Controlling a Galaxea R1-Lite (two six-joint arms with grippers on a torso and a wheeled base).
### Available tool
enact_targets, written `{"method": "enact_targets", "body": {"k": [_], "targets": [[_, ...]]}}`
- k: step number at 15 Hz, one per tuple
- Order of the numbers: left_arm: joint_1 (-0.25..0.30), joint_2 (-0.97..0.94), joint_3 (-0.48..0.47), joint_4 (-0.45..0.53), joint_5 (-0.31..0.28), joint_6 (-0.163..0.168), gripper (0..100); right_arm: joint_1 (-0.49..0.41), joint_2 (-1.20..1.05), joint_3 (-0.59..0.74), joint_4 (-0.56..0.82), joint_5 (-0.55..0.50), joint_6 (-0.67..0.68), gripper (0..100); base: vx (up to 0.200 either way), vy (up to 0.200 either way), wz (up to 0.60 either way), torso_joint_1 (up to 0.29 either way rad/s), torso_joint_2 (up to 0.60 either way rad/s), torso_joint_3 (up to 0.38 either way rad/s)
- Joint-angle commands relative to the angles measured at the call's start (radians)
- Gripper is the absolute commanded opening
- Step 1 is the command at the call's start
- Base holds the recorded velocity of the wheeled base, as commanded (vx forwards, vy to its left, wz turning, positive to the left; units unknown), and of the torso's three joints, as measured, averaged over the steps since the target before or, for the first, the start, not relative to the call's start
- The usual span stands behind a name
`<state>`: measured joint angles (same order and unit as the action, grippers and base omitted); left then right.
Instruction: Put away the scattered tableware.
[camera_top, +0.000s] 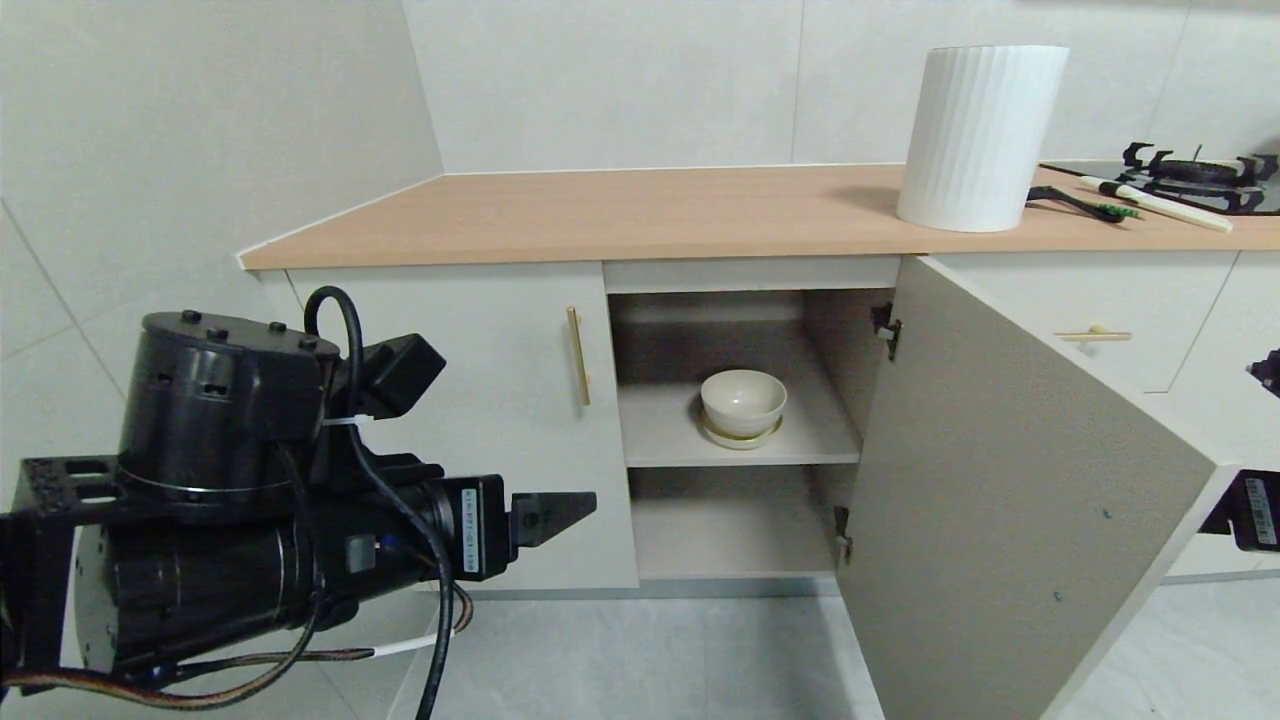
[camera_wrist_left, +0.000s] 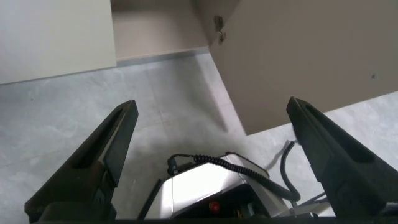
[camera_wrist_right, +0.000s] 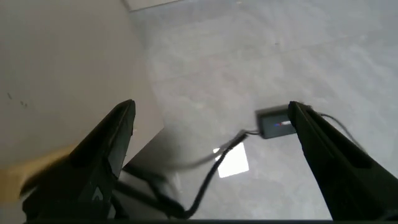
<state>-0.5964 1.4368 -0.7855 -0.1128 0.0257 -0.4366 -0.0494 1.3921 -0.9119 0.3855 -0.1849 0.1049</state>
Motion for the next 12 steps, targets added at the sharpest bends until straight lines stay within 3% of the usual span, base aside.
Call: {"method": "enact_targets", "body": {"k": [1,5,8,12], "targets": [[0.0,0.002,0.0,-0.001,0.0,-0.001,100,0.057,0.008,-0.001,0.003,-0.002,0.029,100,0.0,0.0,0.0,0.0,0.0,0.0],[0.0,0.005,0.0,-0.001,-0.001,-0.001,100,0.269,0.05,0.002,-0.022,-0.001,0.176,100,0.0,0.0,0.0,0.0,0.0,0.0],[0.0,-0.003,-0.003,-0.001,0.002,-0.002,100,0.393,0.125,-0.002,-0.109,-0.001,0.194,100,0.0,0.0,0.0,0.0,0.0,0.0],[0.0,-0.007,-0.008,-0.002,0.005,-0.002,100,0.462,0.277,-0.031,-0.312,0.044,0.187,100,0.0,0.0,0.0,0.0,0.0,0.0]]}}
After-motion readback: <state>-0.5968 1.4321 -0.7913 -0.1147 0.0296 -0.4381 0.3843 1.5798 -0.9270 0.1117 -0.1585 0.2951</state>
